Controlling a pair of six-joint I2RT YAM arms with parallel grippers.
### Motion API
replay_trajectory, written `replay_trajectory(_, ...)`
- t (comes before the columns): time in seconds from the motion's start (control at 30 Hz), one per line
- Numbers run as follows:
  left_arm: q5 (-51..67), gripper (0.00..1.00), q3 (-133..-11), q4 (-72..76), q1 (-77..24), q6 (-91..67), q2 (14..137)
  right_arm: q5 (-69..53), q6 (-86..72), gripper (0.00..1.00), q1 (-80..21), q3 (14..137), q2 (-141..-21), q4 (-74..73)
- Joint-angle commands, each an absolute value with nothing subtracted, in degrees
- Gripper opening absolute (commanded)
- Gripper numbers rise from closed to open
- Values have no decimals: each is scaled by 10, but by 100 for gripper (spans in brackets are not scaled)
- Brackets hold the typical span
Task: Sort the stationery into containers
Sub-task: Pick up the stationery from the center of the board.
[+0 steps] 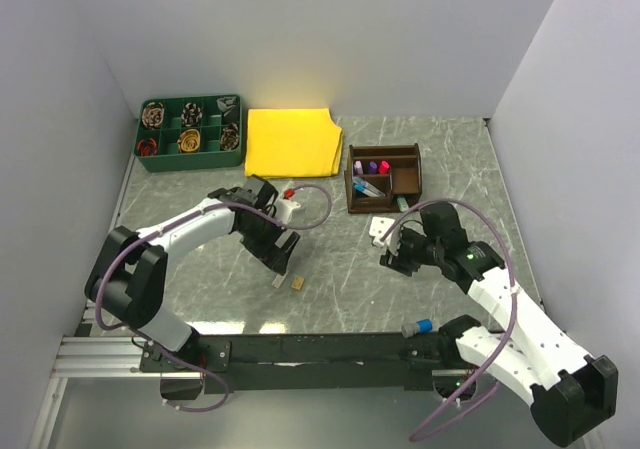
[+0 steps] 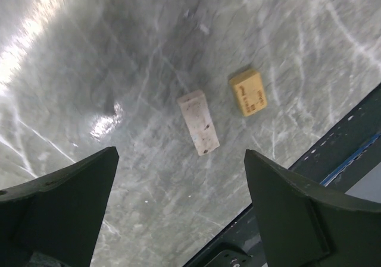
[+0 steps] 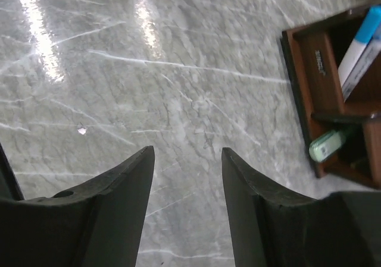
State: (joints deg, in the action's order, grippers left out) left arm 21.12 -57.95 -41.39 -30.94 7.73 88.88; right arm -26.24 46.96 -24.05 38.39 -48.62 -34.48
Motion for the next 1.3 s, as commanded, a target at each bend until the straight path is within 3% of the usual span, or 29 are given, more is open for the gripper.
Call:
replay_trajectory(0.0, 197, 91, -563, -410, -309, 62, 876, -290, 528, 57, -247, 413, -502, -352)
replay_trajectory(0.2, 150, 89, -591, -412, -292, 55, 887, -318, 581, 53, -269, 439, -545, -346)
replay_trajectory(0.33, 161, 89, -583, -403, -166, 9, 877, -337, 668, 56, -314, 476, -629, -315)
replay_trajectory(0.4, 158, 90, -590, -403, -90, 5, 875, -373, 689, 58, -333, 546, -712, -330)
replay_trajectory(0.6, 150, 93, -589, -397, -5, 5, 836, -431, 838, 61, -397, 752, -921, -452)
replay_trajectory(0.8, 173, 95, -548, -381, 90, -18, 778, -425, 953, 53, -446, 930, -1091, -586)
replay_trajectory(1.0, 200, 97, -549, -393, 171, -20, 747, -390, 1048, 52, -485, 998, -1175, -655)
replay_trajectory(1.27, 215, 98, -545, -394, 191, -17, 717, -358, 1079, 49, -505, 1022, -1222, -655)
